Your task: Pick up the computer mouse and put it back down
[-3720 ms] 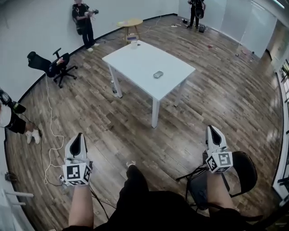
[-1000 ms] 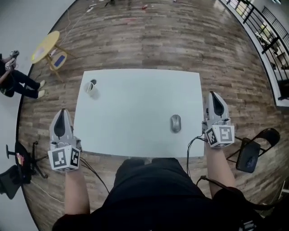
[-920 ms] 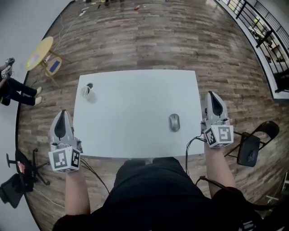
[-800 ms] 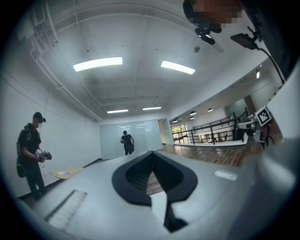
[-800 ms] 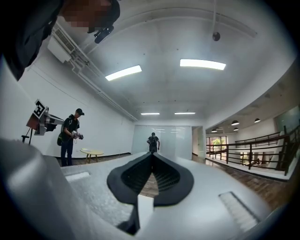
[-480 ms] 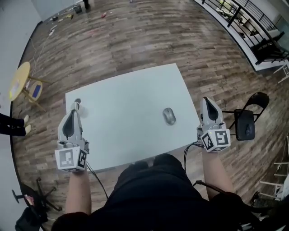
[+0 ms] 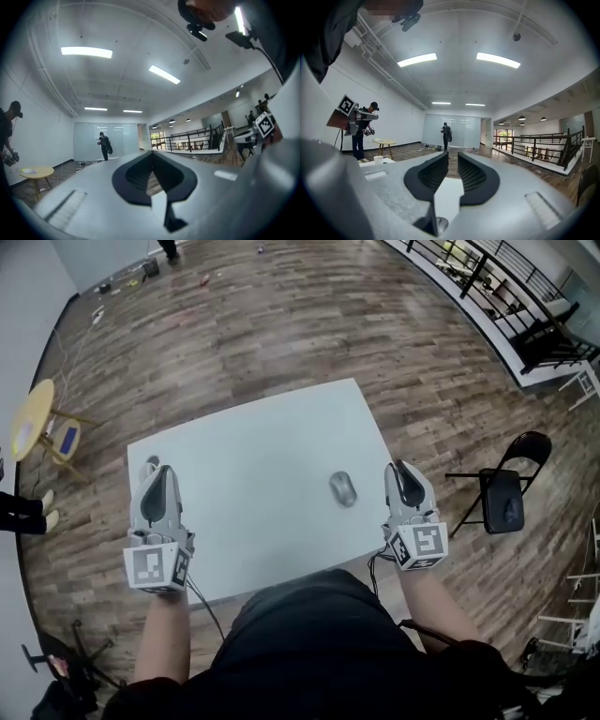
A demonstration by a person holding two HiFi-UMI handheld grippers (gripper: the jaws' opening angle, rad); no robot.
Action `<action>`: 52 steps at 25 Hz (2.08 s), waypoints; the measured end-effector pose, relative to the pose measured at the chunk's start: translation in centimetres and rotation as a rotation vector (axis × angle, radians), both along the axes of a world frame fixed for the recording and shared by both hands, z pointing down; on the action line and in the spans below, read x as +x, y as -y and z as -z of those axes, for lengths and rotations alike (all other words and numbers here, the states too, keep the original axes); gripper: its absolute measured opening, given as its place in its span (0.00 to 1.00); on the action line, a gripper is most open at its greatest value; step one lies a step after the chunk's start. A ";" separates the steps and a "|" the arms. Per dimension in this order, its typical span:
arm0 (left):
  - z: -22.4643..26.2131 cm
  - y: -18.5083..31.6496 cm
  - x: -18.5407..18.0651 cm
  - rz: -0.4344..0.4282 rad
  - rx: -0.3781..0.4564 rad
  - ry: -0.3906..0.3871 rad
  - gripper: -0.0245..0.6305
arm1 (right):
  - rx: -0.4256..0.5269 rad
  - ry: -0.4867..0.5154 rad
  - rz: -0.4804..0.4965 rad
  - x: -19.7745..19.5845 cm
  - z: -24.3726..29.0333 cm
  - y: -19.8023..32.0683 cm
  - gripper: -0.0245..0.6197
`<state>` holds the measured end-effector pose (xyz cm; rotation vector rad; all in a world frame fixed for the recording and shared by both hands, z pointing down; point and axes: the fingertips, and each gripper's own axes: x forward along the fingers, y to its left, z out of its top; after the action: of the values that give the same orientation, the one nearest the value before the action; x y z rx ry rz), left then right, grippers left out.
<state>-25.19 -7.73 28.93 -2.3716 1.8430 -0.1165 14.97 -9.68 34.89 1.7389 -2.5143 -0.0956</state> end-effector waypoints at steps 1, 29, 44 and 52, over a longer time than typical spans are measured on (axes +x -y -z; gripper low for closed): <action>-0.1 0.2 0.2 0.002 -0.004 -0.002 0.04 | -0.008 -0.005 0.006 -0.2 -0.5 0.2 0.15; -1.8 2.6 2.4 -0.011 -0.099 0.053 0.04 | -0.236 -0.014 0.079 -3.4 -10.6 0.4 0.47; -5.2 2.9 2.2 -0.022 -0.194 0.075 0.04 | -0.353 -0.026 0.069 -4.5 -16.3 -0.1 0.50; -6.6 3.5 2.3 -0.044 -0.237 0.074 0.04 | -0.419 -0.039 0.053 -4.9 -18.8 0.1 0.51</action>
<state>-22.87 -11.25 35.54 -2.5193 1.8331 -0.4345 10.05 -9.74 53.64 1.4872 -2.3357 0.3631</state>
